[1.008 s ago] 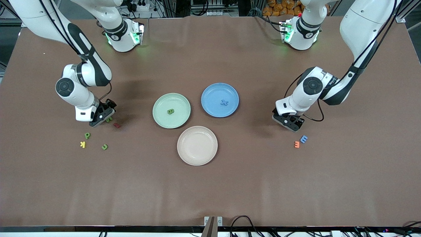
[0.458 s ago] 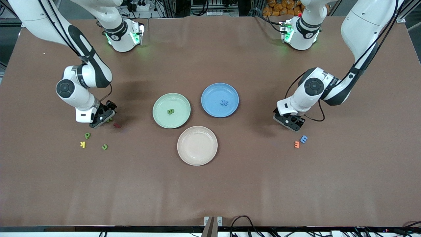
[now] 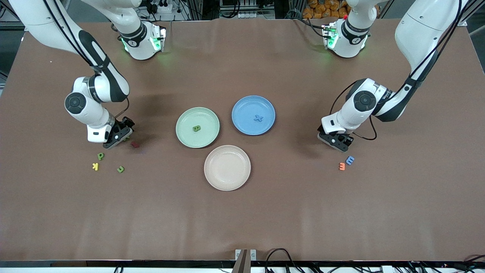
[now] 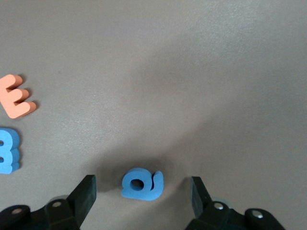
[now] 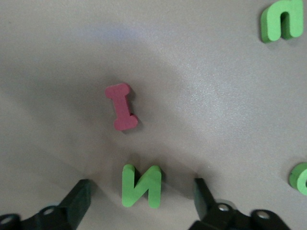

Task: Sort letters by color into matching plates
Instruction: 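Grasp the blue a with the left gripper while the right gripper grasps N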

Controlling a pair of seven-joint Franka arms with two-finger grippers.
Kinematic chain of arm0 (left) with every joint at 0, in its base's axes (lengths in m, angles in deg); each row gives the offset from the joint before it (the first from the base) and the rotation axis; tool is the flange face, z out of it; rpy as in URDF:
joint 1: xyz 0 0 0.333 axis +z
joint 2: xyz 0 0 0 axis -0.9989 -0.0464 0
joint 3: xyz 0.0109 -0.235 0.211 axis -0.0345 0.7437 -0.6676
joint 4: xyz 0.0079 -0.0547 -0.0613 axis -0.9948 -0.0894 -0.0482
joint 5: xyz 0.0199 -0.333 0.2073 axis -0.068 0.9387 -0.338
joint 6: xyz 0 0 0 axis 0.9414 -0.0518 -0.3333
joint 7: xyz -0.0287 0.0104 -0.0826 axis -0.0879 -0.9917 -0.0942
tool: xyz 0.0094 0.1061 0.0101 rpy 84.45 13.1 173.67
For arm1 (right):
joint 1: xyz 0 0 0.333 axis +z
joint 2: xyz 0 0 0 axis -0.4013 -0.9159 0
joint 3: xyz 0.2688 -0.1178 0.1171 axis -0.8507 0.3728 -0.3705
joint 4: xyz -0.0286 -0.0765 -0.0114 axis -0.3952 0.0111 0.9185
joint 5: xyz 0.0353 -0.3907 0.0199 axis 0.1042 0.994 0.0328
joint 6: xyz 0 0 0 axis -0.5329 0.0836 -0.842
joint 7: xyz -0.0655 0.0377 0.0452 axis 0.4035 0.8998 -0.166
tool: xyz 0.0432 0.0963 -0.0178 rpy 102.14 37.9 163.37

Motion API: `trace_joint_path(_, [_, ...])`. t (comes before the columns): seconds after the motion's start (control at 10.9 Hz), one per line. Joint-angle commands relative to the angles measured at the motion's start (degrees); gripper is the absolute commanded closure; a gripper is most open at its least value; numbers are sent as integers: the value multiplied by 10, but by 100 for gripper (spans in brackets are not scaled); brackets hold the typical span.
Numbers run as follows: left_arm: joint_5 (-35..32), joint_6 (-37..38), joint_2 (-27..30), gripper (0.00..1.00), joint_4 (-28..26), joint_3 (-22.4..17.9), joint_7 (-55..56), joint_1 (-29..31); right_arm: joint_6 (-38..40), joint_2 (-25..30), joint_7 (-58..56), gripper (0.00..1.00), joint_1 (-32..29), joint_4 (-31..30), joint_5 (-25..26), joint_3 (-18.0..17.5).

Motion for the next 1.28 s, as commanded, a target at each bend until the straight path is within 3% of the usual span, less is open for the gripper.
trace_joint_path(0.0, [-18, -8, -2, 15, -4, 7, 3, 10, -6, -8, 10, 24, -12, 9, 36, -9])
trace_joint_path(0.37, [-18, -8, -3, 26, 0, 7, 7, 6, -7, -8, 10, 44, -13, 9, 43, -9])
trace_joint_path(0.73, [-18, -7, -5, 58, 3, 7, 5, 3, -7, -8, 10, 60, -14, 10, 43, -9])
trace_joint_path(0.82, [-18, -7, -5, 70, 4, 7, 5, 4, -7, -8, 10, 64, -14, 10, 43, -9])
trace_joint_path(0.92, [-18, -7, -4, 100, 3, 7, 9, 5, -7, -8, 10, 66, -14, 11, 42, -9])
trace_joint_path(1.19, [-17, -6, -1, 100, 5, 8, 20, 5, -7, -7, 10, 73, -15, 15, 41, -9])
